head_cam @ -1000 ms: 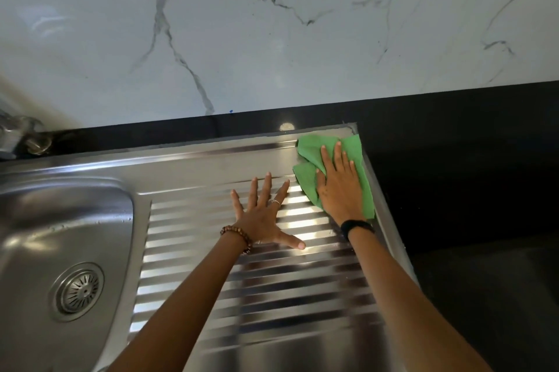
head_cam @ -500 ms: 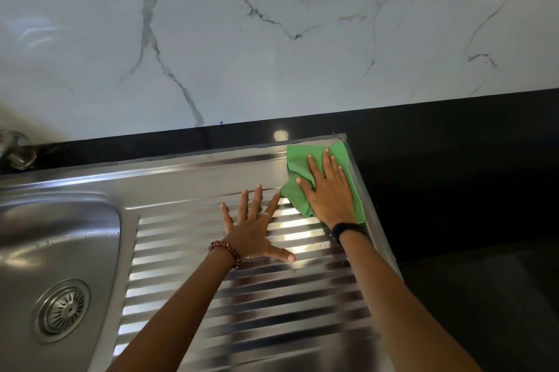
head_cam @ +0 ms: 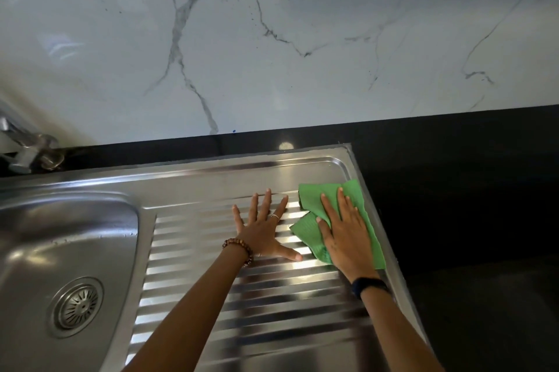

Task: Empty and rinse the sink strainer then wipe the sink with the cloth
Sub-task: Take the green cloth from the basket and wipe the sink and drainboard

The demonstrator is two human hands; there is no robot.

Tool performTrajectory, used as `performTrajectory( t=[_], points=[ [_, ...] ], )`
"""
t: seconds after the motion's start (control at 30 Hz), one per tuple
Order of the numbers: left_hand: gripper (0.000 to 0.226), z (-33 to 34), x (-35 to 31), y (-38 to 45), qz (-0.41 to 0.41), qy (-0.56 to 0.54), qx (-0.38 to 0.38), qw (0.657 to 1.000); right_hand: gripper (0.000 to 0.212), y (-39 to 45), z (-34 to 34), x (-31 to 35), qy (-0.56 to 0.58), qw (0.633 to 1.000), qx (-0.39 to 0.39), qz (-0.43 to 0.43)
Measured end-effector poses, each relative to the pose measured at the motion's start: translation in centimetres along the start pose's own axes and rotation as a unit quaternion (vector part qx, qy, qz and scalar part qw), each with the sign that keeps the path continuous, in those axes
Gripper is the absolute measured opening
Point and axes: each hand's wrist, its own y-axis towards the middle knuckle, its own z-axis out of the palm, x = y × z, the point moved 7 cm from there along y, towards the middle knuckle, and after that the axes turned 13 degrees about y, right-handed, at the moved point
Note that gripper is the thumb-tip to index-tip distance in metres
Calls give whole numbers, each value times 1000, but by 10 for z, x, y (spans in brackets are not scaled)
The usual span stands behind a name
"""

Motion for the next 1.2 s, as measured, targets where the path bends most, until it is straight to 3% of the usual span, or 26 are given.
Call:
performTrajectory(
  t=[0.2, 0.3, 0.47, 0.63, 0.9, 1.03, 1.2],
  points=[
    [131, -6, 1, -16, 10, -17, -43, 999, 52, 38, -4, 9, 7, 1000, 14, -8],
    [110, 1, 29, -43, -24, -51, -90, 994, 51, 35, -2, 10, 5, 1000, 10, -9],
    [130, 32, 117, -114, -166, -140, -145, 965, 49, 25, 8, 30, -14, 1000, -11, -2],
    [127, 55, 162, -153, -287, -242, -151, 915, 48, 10, 65, 129, -1, 997, 30, -78],
    [133, 56, 164, -155, -237, -350, -172, 890, 48, 15, 144, 267, 22, 974, 126, -188],
    [131, 55, 162, -154, -229, -365, -186, 883, 47, 16, 159, 288, 13, 954, 170, -248],
    [127, 48, 160, -156, -233, -316, -176, 903, 43, 1, 151, 286, 37, 921, 209, -328]
  ],
)
